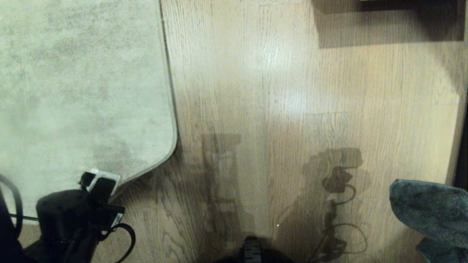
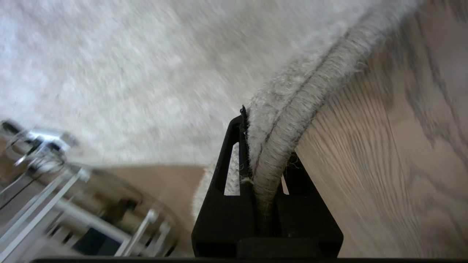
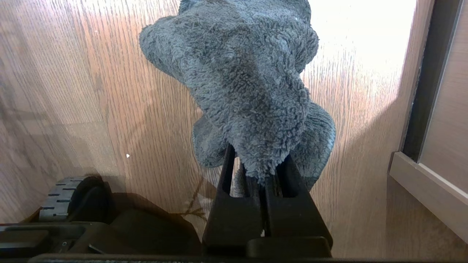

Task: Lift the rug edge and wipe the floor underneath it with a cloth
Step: Lift up the carpet

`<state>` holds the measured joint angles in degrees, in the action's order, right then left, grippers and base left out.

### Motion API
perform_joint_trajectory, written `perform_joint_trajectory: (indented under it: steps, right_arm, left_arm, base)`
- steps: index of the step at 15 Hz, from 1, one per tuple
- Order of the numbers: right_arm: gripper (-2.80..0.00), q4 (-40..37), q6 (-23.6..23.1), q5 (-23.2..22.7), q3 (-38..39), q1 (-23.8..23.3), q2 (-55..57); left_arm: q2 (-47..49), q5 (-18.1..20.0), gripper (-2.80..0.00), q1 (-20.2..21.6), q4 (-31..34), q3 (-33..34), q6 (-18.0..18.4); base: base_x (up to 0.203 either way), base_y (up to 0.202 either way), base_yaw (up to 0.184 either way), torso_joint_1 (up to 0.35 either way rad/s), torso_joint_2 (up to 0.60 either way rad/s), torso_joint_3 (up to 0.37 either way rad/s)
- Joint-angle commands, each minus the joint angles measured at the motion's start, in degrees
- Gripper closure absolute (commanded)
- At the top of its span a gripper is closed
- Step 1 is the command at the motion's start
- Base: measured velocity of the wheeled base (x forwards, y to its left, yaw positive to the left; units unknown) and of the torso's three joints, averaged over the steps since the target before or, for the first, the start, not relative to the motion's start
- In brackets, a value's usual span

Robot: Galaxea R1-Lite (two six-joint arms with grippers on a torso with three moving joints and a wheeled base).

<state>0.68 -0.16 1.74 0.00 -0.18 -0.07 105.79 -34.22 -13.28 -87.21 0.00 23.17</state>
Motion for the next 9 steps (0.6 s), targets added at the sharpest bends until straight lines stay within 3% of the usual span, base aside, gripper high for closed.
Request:
perform_joint_trajectory:
  steps: [1, 3, 9]
  right_arm:
    - [0.0, 0.0, 0.0, 0.0, 0.0, 0.0, 0.1]
    - [0.0, 0.0, 0.0, 0.0, 0.0, 0.0, 0.1]
    - [0.0, 0.0, 0.0, 0.0, 0.0, 0.0, 0.1]
  left_arm:
    - [-4.7, 10.8, 0.0, 7.5, -2.7, 0.0, 1.2]
    - [-5.0, 18.5, 0.0, 11.4, -2.7, -0.2, 1.6]
    - [-8.5, 31.5, 0.0, 21.0, -2.7, -2.3, 1.9]
  base:
    - [0.0, 0.0, 0.0, 0.0, 0.0, 0.0]
    - [0.0, 0.0, 0.0, 0.0, 0.0, 0.0]
    - [0.0, 0.0, 0.0, 0.0, 0.0, 0.0]
